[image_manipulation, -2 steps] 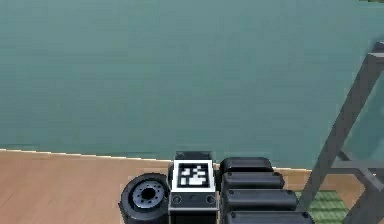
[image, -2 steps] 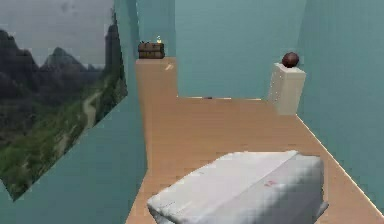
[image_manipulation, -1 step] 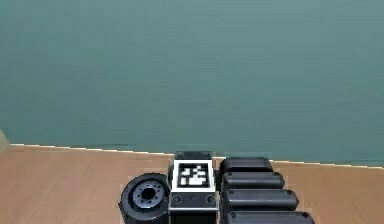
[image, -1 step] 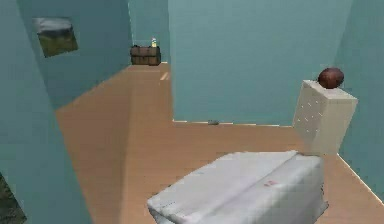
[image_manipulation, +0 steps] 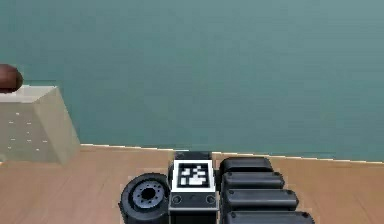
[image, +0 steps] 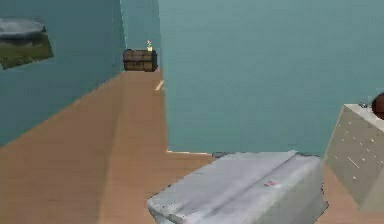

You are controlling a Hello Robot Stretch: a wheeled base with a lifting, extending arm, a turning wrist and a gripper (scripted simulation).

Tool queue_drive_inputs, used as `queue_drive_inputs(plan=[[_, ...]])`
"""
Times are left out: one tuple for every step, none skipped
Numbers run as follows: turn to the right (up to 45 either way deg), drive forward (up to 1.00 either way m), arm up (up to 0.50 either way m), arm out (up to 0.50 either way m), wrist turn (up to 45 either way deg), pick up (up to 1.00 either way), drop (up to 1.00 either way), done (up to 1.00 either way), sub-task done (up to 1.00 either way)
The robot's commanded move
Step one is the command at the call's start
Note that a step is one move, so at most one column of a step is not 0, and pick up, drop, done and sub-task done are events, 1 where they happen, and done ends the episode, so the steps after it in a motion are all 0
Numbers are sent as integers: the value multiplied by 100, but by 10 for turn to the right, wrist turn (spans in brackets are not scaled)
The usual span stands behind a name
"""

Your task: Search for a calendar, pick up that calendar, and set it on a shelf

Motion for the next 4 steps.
queue_drive_inputs(plan=[[-360,0,0,0,0,0,0,0,0],[0,35,0,0,0,0,0,0,0],[-240,0,0,0,0,0,0,0,0],[0,5,0,0,0,0,0,0,0]])
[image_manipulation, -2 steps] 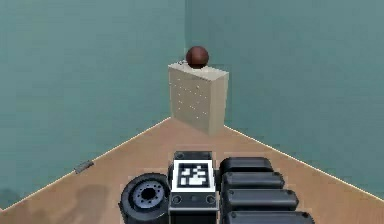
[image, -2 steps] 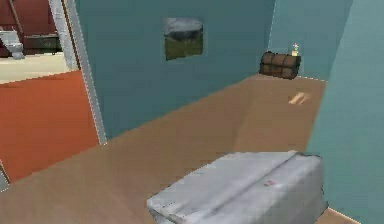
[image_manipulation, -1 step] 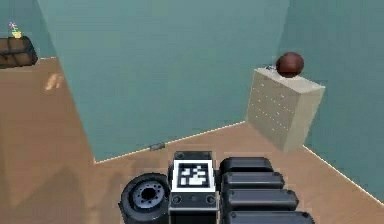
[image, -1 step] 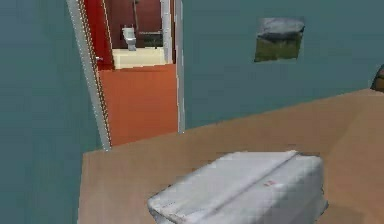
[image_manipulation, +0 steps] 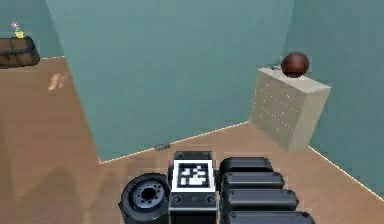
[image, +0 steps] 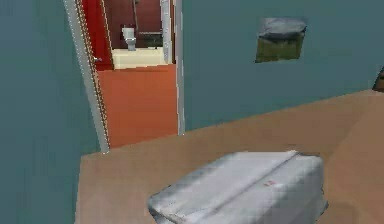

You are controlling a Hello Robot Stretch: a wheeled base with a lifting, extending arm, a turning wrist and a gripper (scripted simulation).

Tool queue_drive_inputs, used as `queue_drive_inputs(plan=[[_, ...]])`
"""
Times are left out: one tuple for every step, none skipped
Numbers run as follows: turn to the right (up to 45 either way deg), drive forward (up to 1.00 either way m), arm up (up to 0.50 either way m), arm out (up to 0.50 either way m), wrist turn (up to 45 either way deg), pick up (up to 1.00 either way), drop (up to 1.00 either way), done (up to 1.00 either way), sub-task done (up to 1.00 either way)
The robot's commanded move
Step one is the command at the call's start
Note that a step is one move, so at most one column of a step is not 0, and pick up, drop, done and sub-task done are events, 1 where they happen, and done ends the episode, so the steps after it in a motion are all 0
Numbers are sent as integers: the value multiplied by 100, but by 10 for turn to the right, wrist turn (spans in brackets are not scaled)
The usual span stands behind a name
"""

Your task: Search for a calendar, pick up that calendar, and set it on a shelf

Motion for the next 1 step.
queue_drive_inputs(plan=[[-150,0,0,0,0,0,0,0,0]])
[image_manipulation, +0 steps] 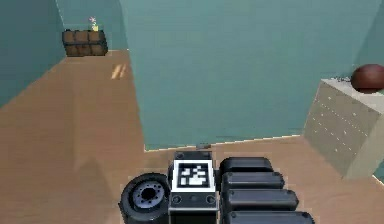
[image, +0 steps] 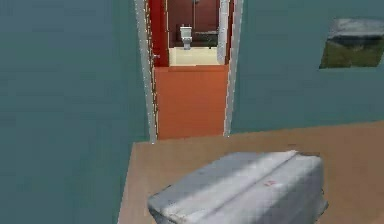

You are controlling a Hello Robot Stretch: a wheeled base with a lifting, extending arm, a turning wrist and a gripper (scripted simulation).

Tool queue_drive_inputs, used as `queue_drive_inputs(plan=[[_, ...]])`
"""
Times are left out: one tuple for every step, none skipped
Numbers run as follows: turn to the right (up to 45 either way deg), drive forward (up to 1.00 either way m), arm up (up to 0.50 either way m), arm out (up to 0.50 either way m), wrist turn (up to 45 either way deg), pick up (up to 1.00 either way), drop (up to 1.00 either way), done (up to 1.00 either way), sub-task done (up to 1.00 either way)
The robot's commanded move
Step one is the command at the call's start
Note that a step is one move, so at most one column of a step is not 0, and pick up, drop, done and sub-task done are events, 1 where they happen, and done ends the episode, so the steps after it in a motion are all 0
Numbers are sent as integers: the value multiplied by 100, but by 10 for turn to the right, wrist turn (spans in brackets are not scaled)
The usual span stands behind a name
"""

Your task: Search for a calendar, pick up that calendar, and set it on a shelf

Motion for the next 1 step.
queue_drive_inputs(plan=[[0,100,0,0,0,0,0,0,0]])
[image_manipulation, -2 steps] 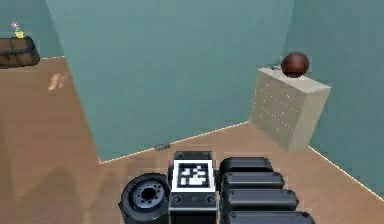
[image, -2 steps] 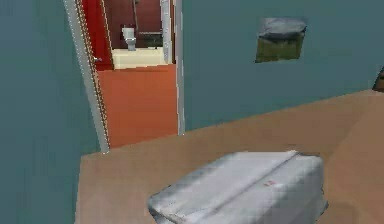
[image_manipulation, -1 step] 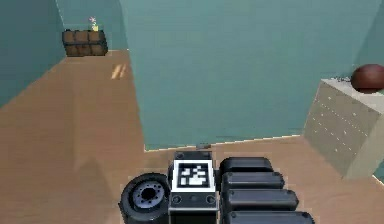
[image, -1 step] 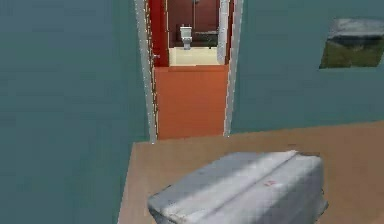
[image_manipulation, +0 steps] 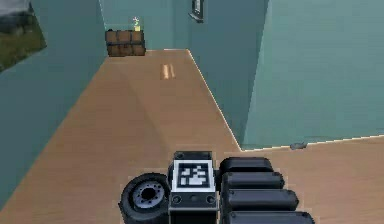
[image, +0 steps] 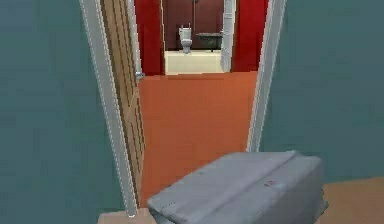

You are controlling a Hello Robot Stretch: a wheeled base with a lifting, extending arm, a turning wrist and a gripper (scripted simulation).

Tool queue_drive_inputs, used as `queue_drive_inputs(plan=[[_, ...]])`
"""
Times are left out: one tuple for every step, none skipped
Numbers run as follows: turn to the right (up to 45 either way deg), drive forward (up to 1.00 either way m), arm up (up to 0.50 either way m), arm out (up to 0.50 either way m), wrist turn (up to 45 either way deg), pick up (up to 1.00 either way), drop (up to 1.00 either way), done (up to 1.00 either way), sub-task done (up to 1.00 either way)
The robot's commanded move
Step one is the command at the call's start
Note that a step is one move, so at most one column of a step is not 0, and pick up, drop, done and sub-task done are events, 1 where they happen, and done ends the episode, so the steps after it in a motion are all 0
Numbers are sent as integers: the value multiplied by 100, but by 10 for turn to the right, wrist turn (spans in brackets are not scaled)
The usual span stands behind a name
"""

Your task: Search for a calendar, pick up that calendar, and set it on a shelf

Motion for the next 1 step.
queue_drive_inputs(plan=[[0,100,0,0,0,0,0,0,0]])
